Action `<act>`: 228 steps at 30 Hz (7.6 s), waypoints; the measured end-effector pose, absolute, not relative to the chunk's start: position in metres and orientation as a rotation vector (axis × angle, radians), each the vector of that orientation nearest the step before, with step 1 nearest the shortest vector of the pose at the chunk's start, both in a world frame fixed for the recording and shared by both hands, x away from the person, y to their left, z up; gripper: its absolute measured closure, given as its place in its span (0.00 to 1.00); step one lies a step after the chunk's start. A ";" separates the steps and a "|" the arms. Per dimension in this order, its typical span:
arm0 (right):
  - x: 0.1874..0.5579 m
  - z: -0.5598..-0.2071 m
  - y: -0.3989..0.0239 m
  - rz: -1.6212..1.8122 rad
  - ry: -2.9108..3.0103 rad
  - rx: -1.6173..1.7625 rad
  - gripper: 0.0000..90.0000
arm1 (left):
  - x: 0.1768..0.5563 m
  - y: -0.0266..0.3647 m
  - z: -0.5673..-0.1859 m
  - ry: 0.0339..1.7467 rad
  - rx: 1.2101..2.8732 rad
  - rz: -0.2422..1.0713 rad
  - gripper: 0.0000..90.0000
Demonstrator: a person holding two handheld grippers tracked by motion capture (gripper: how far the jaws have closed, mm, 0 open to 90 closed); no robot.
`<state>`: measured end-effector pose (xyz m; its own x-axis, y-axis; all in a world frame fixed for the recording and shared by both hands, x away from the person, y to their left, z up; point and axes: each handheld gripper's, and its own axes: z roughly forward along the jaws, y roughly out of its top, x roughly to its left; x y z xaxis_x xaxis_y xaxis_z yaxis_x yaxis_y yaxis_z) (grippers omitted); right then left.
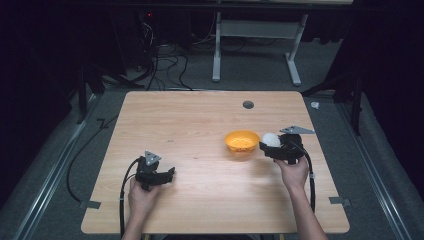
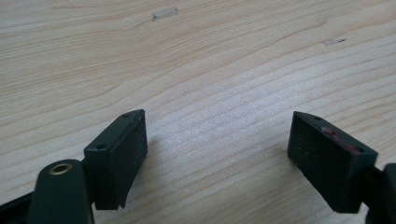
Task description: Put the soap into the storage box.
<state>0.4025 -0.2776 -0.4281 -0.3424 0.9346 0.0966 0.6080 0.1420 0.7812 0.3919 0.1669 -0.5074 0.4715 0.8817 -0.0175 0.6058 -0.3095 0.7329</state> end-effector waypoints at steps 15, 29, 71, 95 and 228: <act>0.415 -0.417 -0.253 1.070 2.068 1.405 0.28 | 0.392 0.167 -0.507 1.229 2.034 0.514 0.23; 0.430 -0.425 -0.234 1.057 2.116 1.376 0.28 | 0.392 0.167 -0.507 1.229 2.035 0.516 0.23; 0.466 -0.446 -0.203 0.962 2.222 1.382 0.28 | 0.392 0.167 -0.507 1.229 2.036 0.516 0.23; 0.470 -0.456 -0.203 0.921 2.241 1.435 0.27 | 0.392 0.167 -0.507 1.229 2.035 0.515 0.23; 0.356 -0.413 -0.305 1.133 1.888 1.469 0.33 | 0.392 0.166 -0.507 1.227 2.038 0.515 0.23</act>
